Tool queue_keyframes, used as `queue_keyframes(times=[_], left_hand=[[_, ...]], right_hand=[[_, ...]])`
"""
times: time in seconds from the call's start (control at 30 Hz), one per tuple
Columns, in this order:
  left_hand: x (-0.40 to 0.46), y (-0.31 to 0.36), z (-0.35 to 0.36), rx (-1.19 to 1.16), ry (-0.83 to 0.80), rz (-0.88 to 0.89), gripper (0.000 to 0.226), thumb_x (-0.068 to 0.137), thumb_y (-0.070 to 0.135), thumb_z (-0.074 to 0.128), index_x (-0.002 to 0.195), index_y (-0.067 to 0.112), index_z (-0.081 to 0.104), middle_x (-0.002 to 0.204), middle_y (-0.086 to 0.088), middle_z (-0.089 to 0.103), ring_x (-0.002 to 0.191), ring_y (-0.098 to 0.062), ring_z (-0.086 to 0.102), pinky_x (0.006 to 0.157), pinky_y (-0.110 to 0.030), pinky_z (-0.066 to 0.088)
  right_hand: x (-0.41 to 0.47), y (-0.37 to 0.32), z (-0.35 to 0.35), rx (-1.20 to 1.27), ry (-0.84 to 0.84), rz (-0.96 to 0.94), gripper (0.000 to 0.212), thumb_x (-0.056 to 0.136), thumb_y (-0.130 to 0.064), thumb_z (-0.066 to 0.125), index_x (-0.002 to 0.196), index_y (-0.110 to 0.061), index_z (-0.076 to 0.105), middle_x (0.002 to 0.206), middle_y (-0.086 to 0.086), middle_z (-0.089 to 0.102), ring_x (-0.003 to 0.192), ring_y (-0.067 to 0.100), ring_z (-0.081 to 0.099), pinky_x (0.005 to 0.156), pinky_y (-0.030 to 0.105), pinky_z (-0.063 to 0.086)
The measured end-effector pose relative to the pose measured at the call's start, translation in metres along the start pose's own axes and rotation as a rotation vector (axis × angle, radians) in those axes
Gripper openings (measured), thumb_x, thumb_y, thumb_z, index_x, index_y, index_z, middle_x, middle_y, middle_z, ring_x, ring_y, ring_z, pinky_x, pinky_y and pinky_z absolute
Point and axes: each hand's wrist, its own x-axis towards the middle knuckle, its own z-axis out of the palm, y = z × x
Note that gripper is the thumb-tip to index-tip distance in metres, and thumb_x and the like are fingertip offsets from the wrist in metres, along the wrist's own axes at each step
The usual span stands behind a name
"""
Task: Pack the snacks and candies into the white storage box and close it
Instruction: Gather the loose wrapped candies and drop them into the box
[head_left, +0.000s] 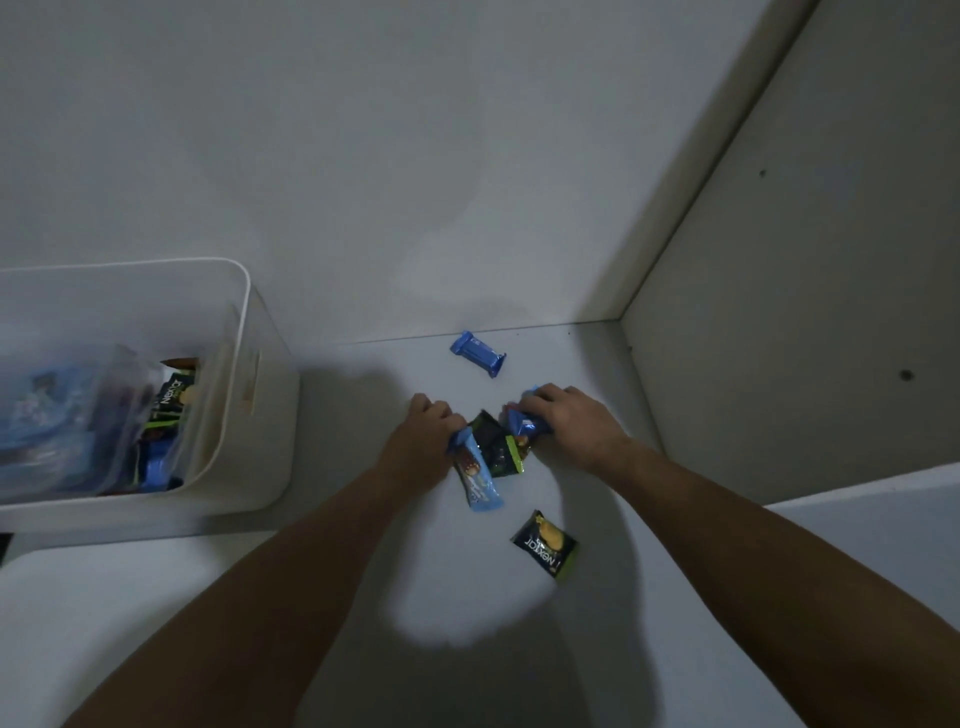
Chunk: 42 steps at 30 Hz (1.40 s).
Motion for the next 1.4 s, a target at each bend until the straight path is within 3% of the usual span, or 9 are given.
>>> queue_keyframes(times=[0.2,0.27,0.3,0.4,0.6,0.73,1.0,1.27,1.4], left_hand=[[-0.012,0.005,-0.016,-0.135,0.004,0.009,0.020,0.050,-0.002,0.075,0.061,0.010,0.063,0.058,-0.006,0.061,0.051,-0.027,0.052,0.060,-0.021,0.036],[-0.015,0.010,-0.032,-0.200,-0.032,-0.054,0.012,0.058,0.009,0.063,0.069,0.008,0.067,0.064,-0.010,0.063,0.060,-0.030,0.054,0.065,-0.029,0.045],[-0.016,0.011,-0.041,-0.214,-0.023,-0.104,0.022,0.062,0.016,0.057,0.078,0.007,0.069,0.072,-0.012,0.065,0.070,-0.031,0.054,0.069,-0.032,0.045],[-0.021,0.017,-0.069,-0.223,-0.032,-0.178,0.024,0.080,0.021,0.059,0.099,0.010,0.069,0.090,-0.011,0.066,0.091,-0.026,0.049,0.072,-0.028,0.035],[-0.033,0.015,-0.129,-0.222,0.078,-0.224,0.014,0.083,0.019,0.068,0.095,0.012,0.072,0.085,-0.011,0.066,0.088,-0.025,0.054,0.066,-0.023,0.032],[-0.048,0.007,-0.184,-0.219,0.173,-0.260,0.012,0.080,0.017,0.071,0.090,0.011,0.073,0.085,-0.014,0.068,0.082,-0.028,0.060,0.065,-0.024,0.037],[-0.121,-0.048,-0.271,-0.185,0.318,-0.441,0.011,0.078,0.013,0.071,0.088,0.007,0.071,0.087,-0.012,0.067,0.079,-0.024,0.057,0.065,-0.022,0.034],[-0.182,-0.109,-0.278,-0.153,0.304,-0.611,0.017,0.079,0.015,0.072,0.094,0.008,0.071,0.095,-0.013,0.067,0.082,-0.023,0.057,0.069,-0.022,0.037],[-0.188,-0.130,-0.269,-0.189,0.294,-0.638,0.015,0.078,0.013,0.072,0.092,0.006,0.071,0.094,-0.015,0.068,0.087,-0.029,0.062,0.073,-0.027,0.044]], right_hand=[[-0.019,-0.004,-0.022,0.213,-0.014,0.091,0.045,0.081,-0.027,0.074,0.124,-0.019,0.064,0.116,0.009,0.061,0.104,0.028,0.058,0.085,0.031,0.044],[-0.022,-0.007,-0.035,0.254,-0.011,0.114,0.039,0.078,-0.023,0.076,0.115,-0.018,0.068,0.108,0.007,0.065,0.097,0.025,0.060,0.081,0.030,0.045],[-0.022,-0.010,-0.043,0.269,-0.005,0.125,0.036,0.077,-0.021,0.076,0.112,-0.018,0.069,0.104,0.005,0.066,0.093,0.023,0.060,0.078,0.030,0.046],[-0.022,-0.019,-0.064,0.305,0.022,0.129,0.031,0.075,-0.019,0.077,0.105,-0.022,0.069,0.094,0.000,0.067,0.083,0.019,0.061,0.074,0.032,0.050],[-0.022,-0.056,-0.116,0.382,0.101,0.072,0.029,0.073,-0.011,0.076,0.101,-0.017,0.071,0.082,0.004,0.065,0.054,0.012,0.054,0.064,0.039,0.056],[-0.012,-0.097,-0.152,0.438,0.117,-0.015,0.030,0.075,-0.010,0.077,0.103,-0.014,0.070,0.087,0.005,0.064,0.059,0.019,0.061,0.060,0.043,0.060],[0.025,-0.220,-0.193,0.496,0.068,-0.189,0.032,0.079,-0.009,0.076,0.108,-0.018,0.068,0.094,0.008,0.065,0.065,0.021,0.063,0.059,0.036,0.062],[0.069,-0.323,-0.180,0.424,-0.022,-0.250,0.034,0.076,-0.011,0.080,0.108,-0.012,0.067,0.096,0.013,0.067,0.063,0.022,0.065,0.059,0.041,0.062],[0.095,-0.354,-0.162,0.386,-0.049,-0.254,0.030,0.075,-0.014,0.082,0.102,-0.012,0.068,0.097,0.013,0.065,0.069,0.024,0.066,0.043,0.027,0.056]])
